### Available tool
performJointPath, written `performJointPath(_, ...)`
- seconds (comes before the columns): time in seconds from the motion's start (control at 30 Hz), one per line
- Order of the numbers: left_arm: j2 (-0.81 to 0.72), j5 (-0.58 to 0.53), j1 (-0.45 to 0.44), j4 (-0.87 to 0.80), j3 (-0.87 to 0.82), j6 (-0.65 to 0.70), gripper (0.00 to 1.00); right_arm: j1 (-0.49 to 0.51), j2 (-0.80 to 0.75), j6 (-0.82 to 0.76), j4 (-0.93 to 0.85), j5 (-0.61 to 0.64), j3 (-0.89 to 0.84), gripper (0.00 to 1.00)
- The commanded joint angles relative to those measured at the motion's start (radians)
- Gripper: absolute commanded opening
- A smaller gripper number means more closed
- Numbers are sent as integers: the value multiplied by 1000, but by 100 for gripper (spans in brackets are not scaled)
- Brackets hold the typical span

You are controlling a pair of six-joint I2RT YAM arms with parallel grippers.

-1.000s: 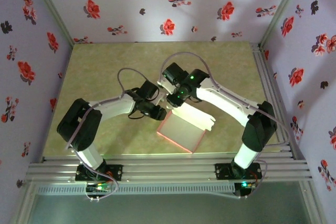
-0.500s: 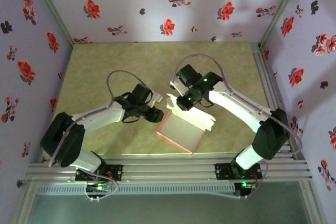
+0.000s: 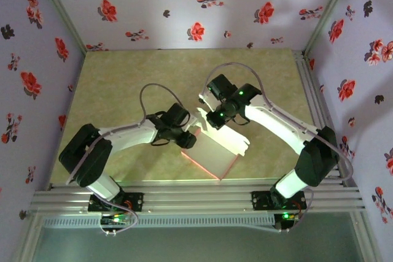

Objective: Fold the paper box

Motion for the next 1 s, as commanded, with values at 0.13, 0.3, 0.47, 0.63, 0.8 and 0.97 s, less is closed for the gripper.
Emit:
performJointPath(0.13,67,-72,-14,-9,59,28,44,-33,0,8,10,-57,-22,11)
performJointPath(0.3,93,-83,-15,-6,69,52,43,-48,5,13,6,-84,-25,9)
performJointPath(0.47,124,-107,-15,-21,88,81,42,-52,10,17,11,-99,-31,8)
performJointPath(0.63,150,-132,-15,-47,114,101,36,-53,13,16,6,-101,-31,8)
performJointPath(0.8,163,-156,-15,-82,131,130,28,-57,16,15,1,-101,-27,8)
performJointPath(0.97,179,-133,-15,-100,137,138,29,-62,25,19,-2,-113,-14,8)
